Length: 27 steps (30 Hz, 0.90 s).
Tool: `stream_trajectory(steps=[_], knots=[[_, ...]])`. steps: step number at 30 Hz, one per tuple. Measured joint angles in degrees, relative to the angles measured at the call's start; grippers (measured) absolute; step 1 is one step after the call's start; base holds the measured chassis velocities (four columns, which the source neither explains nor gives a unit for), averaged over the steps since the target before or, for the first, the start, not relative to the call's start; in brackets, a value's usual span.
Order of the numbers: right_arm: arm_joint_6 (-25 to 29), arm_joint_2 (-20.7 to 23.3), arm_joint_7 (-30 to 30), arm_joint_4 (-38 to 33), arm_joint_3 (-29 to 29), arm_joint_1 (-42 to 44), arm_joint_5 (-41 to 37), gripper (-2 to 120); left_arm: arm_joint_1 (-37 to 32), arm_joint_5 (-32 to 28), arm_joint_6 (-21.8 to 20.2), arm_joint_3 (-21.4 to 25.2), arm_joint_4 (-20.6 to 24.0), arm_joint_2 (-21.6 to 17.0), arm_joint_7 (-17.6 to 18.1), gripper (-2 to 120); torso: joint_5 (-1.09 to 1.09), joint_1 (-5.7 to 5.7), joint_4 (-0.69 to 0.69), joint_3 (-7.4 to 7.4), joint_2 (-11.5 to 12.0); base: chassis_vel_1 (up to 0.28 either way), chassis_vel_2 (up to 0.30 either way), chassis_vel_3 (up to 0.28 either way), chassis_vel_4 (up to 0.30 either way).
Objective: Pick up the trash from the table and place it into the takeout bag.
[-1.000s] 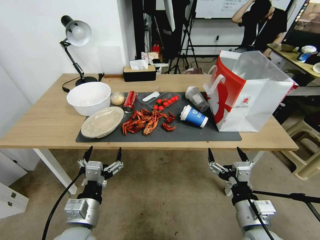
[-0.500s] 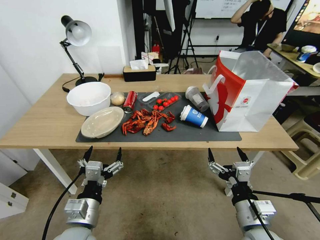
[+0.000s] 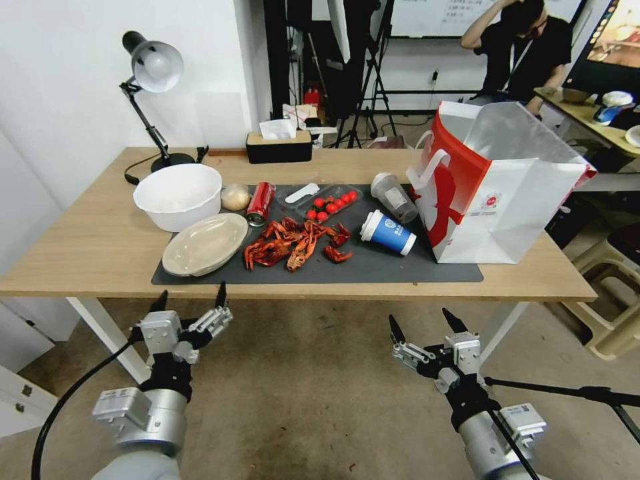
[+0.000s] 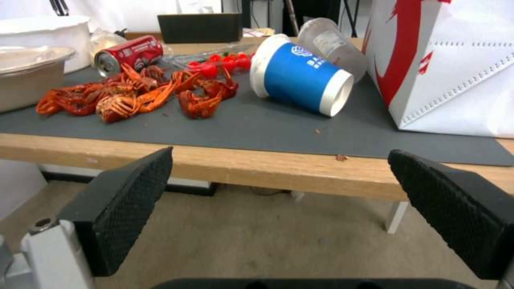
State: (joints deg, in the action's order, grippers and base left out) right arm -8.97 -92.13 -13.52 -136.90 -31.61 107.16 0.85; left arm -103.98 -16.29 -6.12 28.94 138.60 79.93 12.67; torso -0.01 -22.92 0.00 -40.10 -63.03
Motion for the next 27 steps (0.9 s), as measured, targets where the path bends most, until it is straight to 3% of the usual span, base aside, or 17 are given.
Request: stream_trajectory(steps=[15,23,27], knots=[[0.39,0.0,0.51,0.2,-0.03,-0.24,-0.04,100,-0.07,0.44,0.93,0.02,-1.0,-0.08,-0.9,100,0.01,0.0,0.0,0.0,0.0,0.0,0.0,0.0,0.0],[0.79,-0.01,0.43,1.46,-1.42,-1.64,-0.18,100,0.22,0.49,1.58,0.46,-3.44,-0.55,-3.18,100,0.0,0.0,0.0,0.0,0.0,0.0,0.0,0.0,0.0],[3.43,1.79,-1.12,3.85,-3.79,-4.0,-0.47,100,0.37,0.95,1.76,-0.18,-4.7,-0.68,-3.42,100,0.01,0.0,0.0,0.0,0.0,0.0,0.0,0.0,0.0]])
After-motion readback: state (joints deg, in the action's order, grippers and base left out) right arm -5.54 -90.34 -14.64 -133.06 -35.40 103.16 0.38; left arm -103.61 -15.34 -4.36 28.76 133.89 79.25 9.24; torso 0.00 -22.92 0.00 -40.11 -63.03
